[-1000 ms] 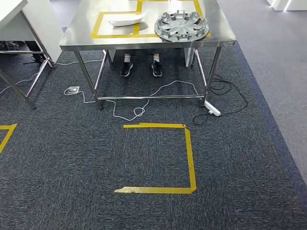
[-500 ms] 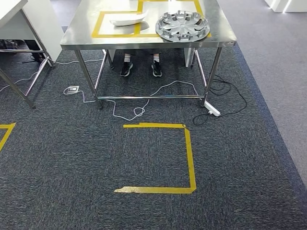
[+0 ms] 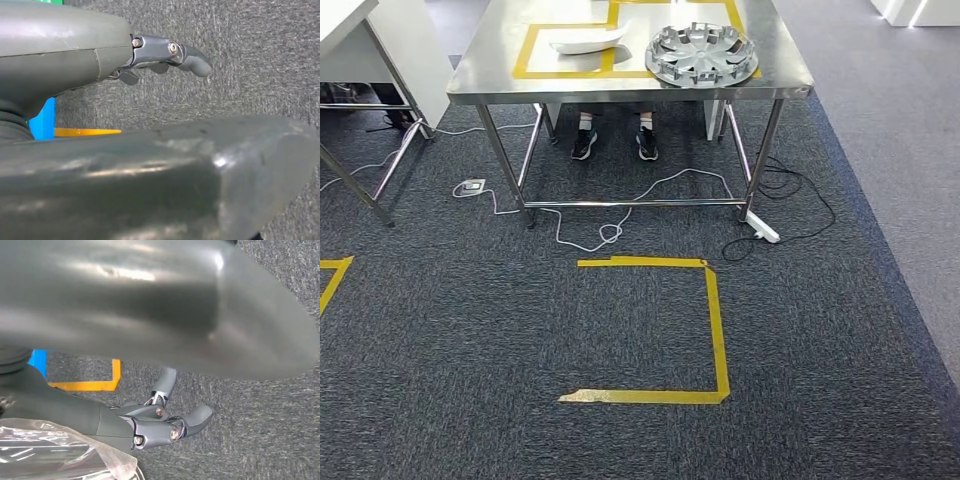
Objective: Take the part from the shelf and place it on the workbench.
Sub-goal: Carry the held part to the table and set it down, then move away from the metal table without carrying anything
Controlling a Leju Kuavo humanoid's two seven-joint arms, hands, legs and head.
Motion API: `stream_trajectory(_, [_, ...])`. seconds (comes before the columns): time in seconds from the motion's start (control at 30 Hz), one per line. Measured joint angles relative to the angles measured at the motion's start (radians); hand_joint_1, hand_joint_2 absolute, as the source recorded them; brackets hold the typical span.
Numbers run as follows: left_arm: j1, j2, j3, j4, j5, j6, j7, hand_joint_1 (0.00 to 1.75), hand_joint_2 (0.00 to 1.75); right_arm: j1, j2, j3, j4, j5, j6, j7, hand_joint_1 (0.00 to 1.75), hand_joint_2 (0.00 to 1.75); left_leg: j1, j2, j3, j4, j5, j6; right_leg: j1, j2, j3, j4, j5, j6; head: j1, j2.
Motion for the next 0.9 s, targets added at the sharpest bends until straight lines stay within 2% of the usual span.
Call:
stream_trajectory(0.27, [-0.023, 0.005, -0.034, 0.020, 0.037, 0.000, -0.020, 0.00, 0.00, -0.006, 0.000, 0.003, 0.007, 0.106, 0.000, 0.054, 0.00, 0.00, -0.003, 0.000, -0.004, 0.009, -0.003, 0.006, -0.002, 0.000, -0.001, -0.001, 0.004, 0.007, 0.000, 0.000])
stream_trajectory(0.37, [-0.027, 0.004, -0.042, 0.027, 0.045, 0.000, -0.027, 0.00, 0.00, -0.006, 0.000, 0.002, 0.006, 0.120, 0.000, 0.064, 0.00, 0.00, -0.001, -0.002, -0.007, 0.004, 0.004, 0.016, -0.002, -0.002, 0.004, -0.002, 0.005, 0.014, 0.000, 0.000])
stream_trajectory(0.4, [-0.028, 0.004, -0.044, 0.029, 0.046, 0.000, -0.029, 0.00, 0.00, -0.006, 0.000, 0.002, 0.006, 0.121, 0.000, 0.065, 0.00, 0.00, 0.002, -0.003, -0.007, -0.003, 0.010, 0.020, -0.002, -0.002, 0.002, 0.005, -0.003, 0.018, 0.000, 0.000])
stream_trajectory(0.47, [-0.032, 0.004, -0.048, 0.031, 0.048, 0.000, -0.032, 0.00, 0.00, -0.005, 0.000, 0.002, 0.006, 0.122, 0.000, 0.067, 0.00, 0.00, 0.008, -0.008, -0.012, -0.013, 0.022, 0.029, -0.002, 0.000, -0.032, 0.073, -0.052, 0.023, 0.002, 0.000])
stream_trajectory(0.53, [-0.033, 0.003, -0.052, 0.035, 0.049, 0.000, -0.032, 0.00, 0.00, -0.005, 0.000, 0.002, 0.006, 0.122, 0.000, 0.068, 0.00, 0.00, 0.008, -0.016, -0.021, -0.013, 0.026, 0.030, -0.004, 0.001, -0.093, 0.207, -0.119, 0.027, 0.003, 0.000])
stream_trajectory(0.57, [-0.032, 0.002, -0.055, 0.037, 0.050, 0.000, -0.032, 0.00, 0.00, -0.005, 0.000, 0.002, 0.006, 0.122, 0.000, 0.069, 0.00, 0.00, 0.007, -0.021, -0.024, -0.012, 0.028, 0.029, -0.005, 0.001, -0.117, 0.260, -0.135, 0.029, 0.002, 0.000])
stream_trajectory(0.6, [-0.032, 0.001, -0.057, 0.039, 0.051, 0.000, -0.032, 0.00, 0.00, -0.005, 0.000, 0.002, 0.006, 0.121, 0.000, 0.069, 0.00, 0.00, 0.007, -0.027, -0.025, -0.012, 0.029, 0.028, -0.006, 0.001, -0.125, 0.281, -0.131, 0.031, 0.002, 0.000])
stream_trajectory(0.63, [-0.032, 0.000, -0.058, 0.041, 0.052, 0.000, -0.032, 0.00, 0.00, -0.004, 0.000, 0.002, 0.006, 0.121, 0.000, 0.069, 0.00, 0.00, 0.008, -0.034, -0.025, -0.011, 0.030, 0.026, -0.008, 0.002, -0.114, 0.259, -0.108, 0.032, 0.002, 0.000])
stream_trajectory(0.67, [-0.033, 0.000, -0.059, 0.042, 0.054, 0.000, -0.032, 0.00, 0.00, -0.004, 0.000, 0.002, 0.006, 0.122, 0.000, 0.069, 0.00, 0.00, 0.008, -0.043, -0.024, -0.009, 0.030, 0.024, -0.010, 0.007, -0.084, 0.201, -0.071, 0.032, 0.002, 0.000])
stream_trajectory(0.7, [-0.035, -0.001, -0.061, 0.043, 0.057, 0.000, -0.033, 0.00, 0.00, -0.004, 0.000, 0.002, 0.006, 0.121, 0.000, 0.068, 0.00, 0.00, 0.009, -0.051, -0.025, -0.006, 0.030, 0.021, -0.013, 0.024, -0.048, 0.128, -0.039, 0.032, 0.002, 0.000])
stream_trajectory(0.73, [-0.039, -0.002, -0.062, 0.044, 0.062, 0.000, -0.034, 0.00, 0.00, -0.004, 0.000, 0.002, 0.007, 0.120, 0.000, 0.067, 0.00, 0.00, 0.008, -0.061, -0.028, 0.000, 0.029, 0.016, -0.016, 0.046, -0.016, 0.063, -0.019, 0.031, 0.002, 0.000])
stream_trajectory(0.77, [-0.042, -0.002, -0.064, 0.045, 0.066, 0.001, -0.034, 0.00, 0.00, -0.005, 0.000, 0.003, 0.007, 0.119, 0.000, 0.066, 0.00, 0.00, 0.007, -0.070, -0.032, 0.005, 0.028, 0.010, -0.018, 0.063, 0.004, 0.021, -0.010, 0.028, 0.001, 0.000])
stream_trajectory(0.8, [-0.044, -0.002, -0.065, 0.046, 0.070, 0.001, -0.036, 0.00, 0.00, -0.005, 0.000, 0.003, 0.008, 0.118, 0.000, 0.065, 0.00, 0.00, 0.008, -0.080, -0.038, 0.009, 0.029, 0.003, -0.017, 0.073, 0.012, 0.002, -0.013, 0.023, 0.001, 0.000])
stream_trajectory(0.87, [-0.046, -0.002, -0.070, 0.049, 0.076, 0.001, -0.038, 0.00, 0.00, -0.006, 0.000, 0.004, 0.009, 0.117, 0.000, 0.063, 0.00, 0.00, 0.010, -0.101, -0.046, 0.012, 0.032, -0.009, -0.016, 0.058, 0.011, 0.001, -0.012, 0.010, 0.001, 0.000])
stream_trajectory(0.9, [-0.046, -0.002, -0.073, 0.050, 0.081, 0.001, -0.041, 0.00, 0.00, -0.007, 0.000, 0.004, 0.009, 0.116, 0.000, 0.062, 0.00, 0.00, 0.011, -0.099, -0.050, 0.019, 0.028, -0.014, -0.017, 0.046, 0.011, -0.001, -0.010, 0.003, 0.001, 0.000])
